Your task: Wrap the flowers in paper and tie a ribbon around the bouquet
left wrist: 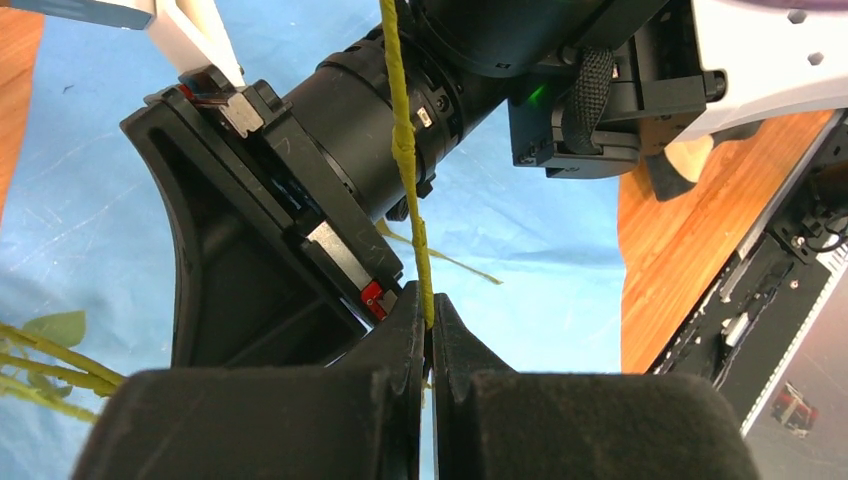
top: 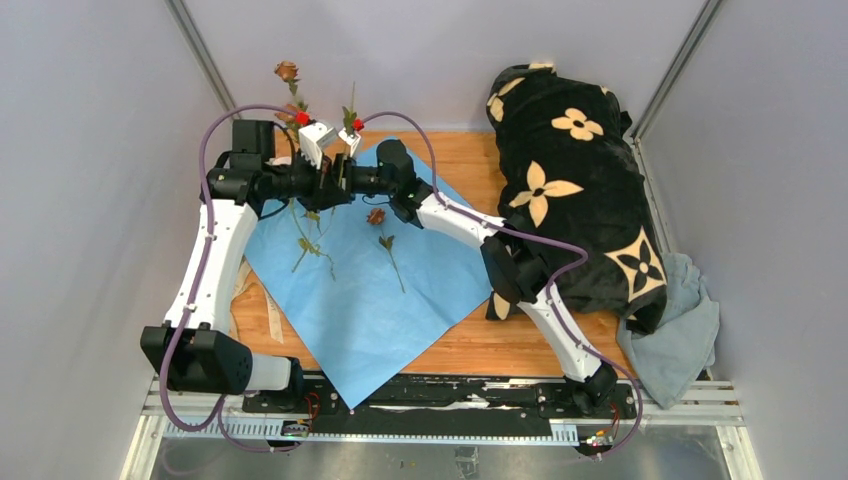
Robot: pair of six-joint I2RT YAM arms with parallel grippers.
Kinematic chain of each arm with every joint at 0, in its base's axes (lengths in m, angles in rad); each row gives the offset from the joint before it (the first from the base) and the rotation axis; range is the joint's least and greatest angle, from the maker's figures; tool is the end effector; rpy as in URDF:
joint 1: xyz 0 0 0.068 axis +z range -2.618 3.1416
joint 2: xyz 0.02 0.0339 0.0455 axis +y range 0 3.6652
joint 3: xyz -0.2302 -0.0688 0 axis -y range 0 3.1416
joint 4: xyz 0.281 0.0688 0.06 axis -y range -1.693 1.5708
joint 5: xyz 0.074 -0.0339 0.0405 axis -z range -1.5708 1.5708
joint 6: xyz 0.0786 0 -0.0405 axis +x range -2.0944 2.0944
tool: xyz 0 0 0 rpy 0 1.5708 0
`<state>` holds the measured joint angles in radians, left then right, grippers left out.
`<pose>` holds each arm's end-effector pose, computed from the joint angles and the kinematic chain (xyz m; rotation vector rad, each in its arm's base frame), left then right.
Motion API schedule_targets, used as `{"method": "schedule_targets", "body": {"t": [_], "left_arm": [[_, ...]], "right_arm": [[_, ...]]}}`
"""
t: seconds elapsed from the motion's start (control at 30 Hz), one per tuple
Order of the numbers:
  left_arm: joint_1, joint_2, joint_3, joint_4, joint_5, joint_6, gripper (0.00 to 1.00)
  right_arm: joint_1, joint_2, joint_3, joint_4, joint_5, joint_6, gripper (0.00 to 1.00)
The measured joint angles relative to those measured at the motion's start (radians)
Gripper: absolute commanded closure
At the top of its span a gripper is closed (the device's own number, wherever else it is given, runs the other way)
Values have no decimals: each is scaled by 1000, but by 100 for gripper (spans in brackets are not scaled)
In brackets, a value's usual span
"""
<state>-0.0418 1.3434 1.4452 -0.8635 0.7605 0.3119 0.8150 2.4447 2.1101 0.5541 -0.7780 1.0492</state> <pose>0.3338 -0.0682 0.3356 0.7409 2.0530 -0.7280 0.3772 0.4807 0.2539 -0.6194 1.6676 1.9735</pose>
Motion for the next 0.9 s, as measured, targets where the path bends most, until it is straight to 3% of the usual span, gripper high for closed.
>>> {"method": "schedule_targets", "body": {"t": [0.07,0.13,0.17,0.23,0.4,0.57,0.67,0.73,0.9], "left_arm": [[0,0,-2,-6,-4,5,91],[0,-2,-2,-16,-13,14,37],[0,-3,-3,-21,-23,19,19],[0,-10,-4,-44,-57,21,3],[39,-17,22,-97,-156,26,0],[285,-28,-10,-23,-227,-113,11],[389,-5,-143,107,-293,-269,7],[400,56,-217,172,-308,-360,1],[386,267,-280,284,-282,-527,0]], "right_arm": [[0,-2,-16,9,1,-2,100],[-3,-7,-40,14,5,-3,100],[-6,-9,-56,17,11,-3,100],[-11,-20,-101,24,21,-4,100],[-27,-59,-208,8,54,-56,100],[-37,-115,-276,-9,80,-122,100],[-37,-143,-294,-5,89,-137,100],[-37,-149,-294,1,90,-144,100],[-34,-157,-313,3,92,-158,100]]}}
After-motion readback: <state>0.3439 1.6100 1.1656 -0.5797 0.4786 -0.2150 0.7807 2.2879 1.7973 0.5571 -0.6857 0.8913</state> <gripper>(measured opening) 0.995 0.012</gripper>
